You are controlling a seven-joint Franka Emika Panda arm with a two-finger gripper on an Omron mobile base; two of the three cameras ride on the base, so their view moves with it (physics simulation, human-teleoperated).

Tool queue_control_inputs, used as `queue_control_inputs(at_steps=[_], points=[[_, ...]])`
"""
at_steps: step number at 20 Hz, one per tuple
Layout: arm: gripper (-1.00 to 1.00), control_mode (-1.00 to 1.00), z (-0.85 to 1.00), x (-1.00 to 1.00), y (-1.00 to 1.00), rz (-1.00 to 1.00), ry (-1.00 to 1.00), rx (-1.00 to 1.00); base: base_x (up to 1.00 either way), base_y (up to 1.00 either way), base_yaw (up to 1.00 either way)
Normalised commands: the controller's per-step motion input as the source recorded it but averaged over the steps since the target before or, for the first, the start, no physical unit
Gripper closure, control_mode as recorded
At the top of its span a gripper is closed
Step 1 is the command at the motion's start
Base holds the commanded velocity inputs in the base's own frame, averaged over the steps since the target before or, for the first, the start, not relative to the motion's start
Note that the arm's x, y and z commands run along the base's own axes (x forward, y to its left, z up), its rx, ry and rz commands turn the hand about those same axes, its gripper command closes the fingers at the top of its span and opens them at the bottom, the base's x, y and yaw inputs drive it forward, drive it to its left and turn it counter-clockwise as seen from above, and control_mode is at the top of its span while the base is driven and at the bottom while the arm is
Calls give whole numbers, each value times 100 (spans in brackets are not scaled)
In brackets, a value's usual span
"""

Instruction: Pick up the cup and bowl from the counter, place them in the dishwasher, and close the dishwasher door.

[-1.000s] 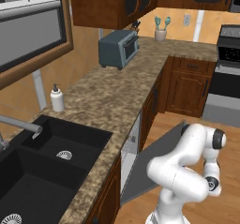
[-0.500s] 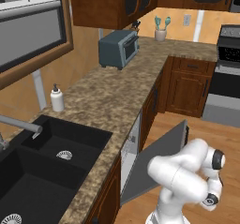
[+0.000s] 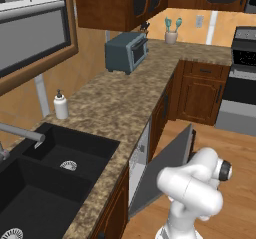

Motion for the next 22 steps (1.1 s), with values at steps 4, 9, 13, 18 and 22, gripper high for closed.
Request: queue_control_inputs(at_steps=[4,9,13,18,22], points=[[-100,-100,65,92,100,-11,-7,-37,0,0,0],[-100,-100,52,95,100,-10,-1,-36,0,0,0],[-100,-100,11,100,100,-14,4,-28,0,0,0],[-100,-100,0,100,100,-17,13,-20,0,0,0],[-100,-100,-9,100,100,-17,18,-18,0,0,0]])
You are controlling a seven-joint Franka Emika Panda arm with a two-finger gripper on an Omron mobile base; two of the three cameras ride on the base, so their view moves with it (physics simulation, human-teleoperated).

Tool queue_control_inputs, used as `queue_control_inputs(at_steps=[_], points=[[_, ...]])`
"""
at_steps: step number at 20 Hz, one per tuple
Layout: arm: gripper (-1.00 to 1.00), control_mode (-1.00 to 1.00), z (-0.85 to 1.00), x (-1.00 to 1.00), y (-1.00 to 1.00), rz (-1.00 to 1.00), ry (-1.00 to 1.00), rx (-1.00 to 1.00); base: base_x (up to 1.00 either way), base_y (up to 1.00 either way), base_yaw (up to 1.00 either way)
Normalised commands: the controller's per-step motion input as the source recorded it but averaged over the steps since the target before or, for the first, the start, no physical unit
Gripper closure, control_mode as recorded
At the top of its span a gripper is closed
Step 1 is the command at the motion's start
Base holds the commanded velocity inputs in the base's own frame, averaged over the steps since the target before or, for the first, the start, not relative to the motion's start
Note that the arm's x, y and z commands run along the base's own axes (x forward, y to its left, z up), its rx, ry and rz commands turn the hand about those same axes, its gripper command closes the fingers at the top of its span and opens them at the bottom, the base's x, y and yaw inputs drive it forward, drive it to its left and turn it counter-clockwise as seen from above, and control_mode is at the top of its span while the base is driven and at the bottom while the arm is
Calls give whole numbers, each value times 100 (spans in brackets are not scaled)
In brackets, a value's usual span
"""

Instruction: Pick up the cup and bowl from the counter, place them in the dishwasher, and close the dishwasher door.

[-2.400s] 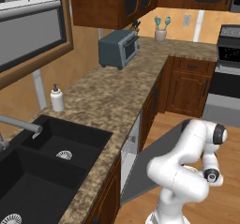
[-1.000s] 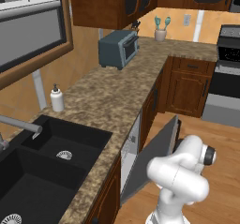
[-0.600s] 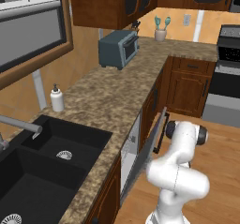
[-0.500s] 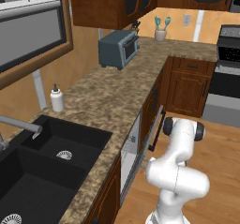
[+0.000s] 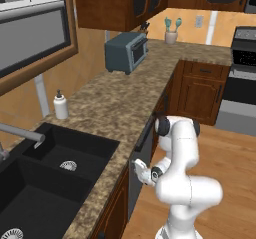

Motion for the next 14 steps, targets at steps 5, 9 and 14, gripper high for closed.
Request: queue_control_inputs(at_steps=[5,9,14], points=[[-100,-100,-25,100,100,-12,25,-19,0,0,0],[-100,-100,-28,89,88,0,31,-10,0,0,0],[-100,-100,-12,36,42,1,21,-5,0,0,0]])
